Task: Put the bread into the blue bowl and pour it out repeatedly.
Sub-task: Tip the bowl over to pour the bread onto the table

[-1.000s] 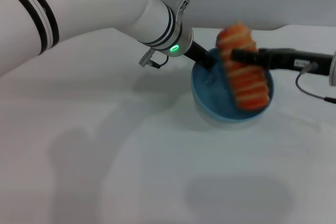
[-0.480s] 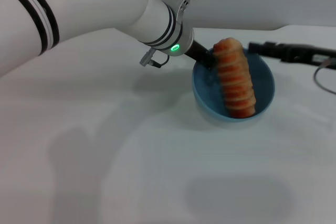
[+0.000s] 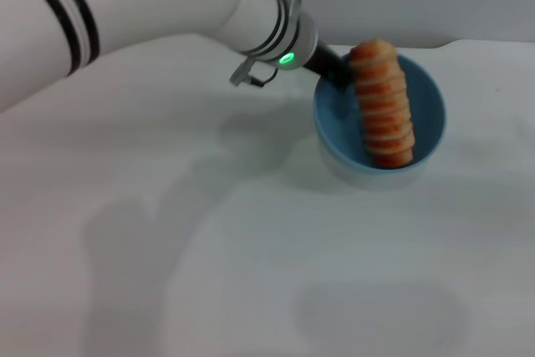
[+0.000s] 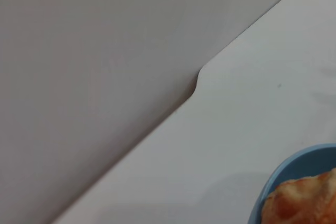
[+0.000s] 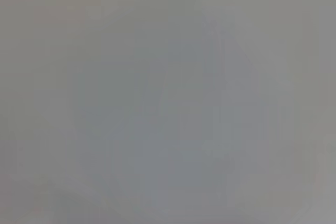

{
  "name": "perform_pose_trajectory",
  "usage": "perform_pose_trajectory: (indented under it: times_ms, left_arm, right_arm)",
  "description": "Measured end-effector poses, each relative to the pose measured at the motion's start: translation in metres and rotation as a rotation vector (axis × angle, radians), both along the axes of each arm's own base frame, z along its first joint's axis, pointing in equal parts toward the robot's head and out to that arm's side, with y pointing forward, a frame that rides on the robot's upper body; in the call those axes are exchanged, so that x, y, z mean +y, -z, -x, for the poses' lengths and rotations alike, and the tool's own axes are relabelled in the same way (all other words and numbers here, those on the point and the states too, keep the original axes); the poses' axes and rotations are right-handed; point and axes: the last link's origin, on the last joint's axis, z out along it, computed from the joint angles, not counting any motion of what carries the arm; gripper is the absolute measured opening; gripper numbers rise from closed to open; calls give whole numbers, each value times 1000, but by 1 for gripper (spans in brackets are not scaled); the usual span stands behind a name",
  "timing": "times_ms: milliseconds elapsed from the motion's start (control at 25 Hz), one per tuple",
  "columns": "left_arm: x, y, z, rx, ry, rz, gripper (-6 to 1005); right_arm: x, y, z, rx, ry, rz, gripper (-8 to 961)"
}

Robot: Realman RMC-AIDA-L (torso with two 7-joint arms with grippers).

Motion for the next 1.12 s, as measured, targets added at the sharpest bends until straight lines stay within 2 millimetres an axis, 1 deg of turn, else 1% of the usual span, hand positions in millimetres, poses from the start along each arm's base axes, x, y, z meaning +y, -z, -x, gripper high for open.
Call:
perform_pose_trajectory:
  times_ms: [80,160,200,240,280,320,360,400,440,480,640,720,760,840,1000,1040,1120]
  left_arm:
    - [4,-1,-11,24,63,6,-1]
    - [10,-3,-24,59,128,4,-2]
    - [12,-3,-29,83,157,-1,-2]
    - [16,-4,-38,113,200,-9,-2]
    - [17,-4,-41,124,215,-13,-2]
    - [21,-5,-52,156,258,-24,-2]
    - [21,-5,-52,156,258,-24,-2]
    - [23,-7,-61,178,293,-33,-2]
    - [24,-7,-64,187,306,-36,-2]
    - [26,-8,-72,210,343,-44,-2]
    - [29,-10,-79,251,391,-59,-1]
    - [30,-11,-82,270,416,-69,-1]
    - [30,-11,-82,270,416,-69,-1]
    - [30,-10,-80,311,449,-69,-2]
    - [25,-3,-74,454,557,-52,-2]
    - [22,2,-72,505,601,-37,-1]
    - [21,3,-72,512,609,-34,-1]
  right_arm:
    - [-14,1,-17,1,43,-57,717]
    - [-29,3,-31,-43,65,-84,717]
    - [-33,4,-34,-55,70,-87,717]
    - [-39,6,-38,-67,79,-89,717]
    - [-48,10,-46,-67,106,-94,717]
    - [-48,10,-46,-67,106,-94,716]
    - [-51,11,-49,-59,120,-100,716]
    - [-54,12,-52,-50,135,-107,716]
    - [-57,13,-54,-44,148,-116,716]
    - [-59,14,-56,-49,155,-127,716]
    - [-66,17,-61,-112,149,-199,716]
    - [-71,13,-67,-73,205,-310,716]
    - [-71,13,-67,-73,205,-310,716]
    - [-75,7,-72,-32,249,-375,715]
    - [-78,1,-76,-21,272,-408,715]
    - [-77,1,-76,-21,272,-409,715]
    - [-75,1,-74,-20,268,-409,715]
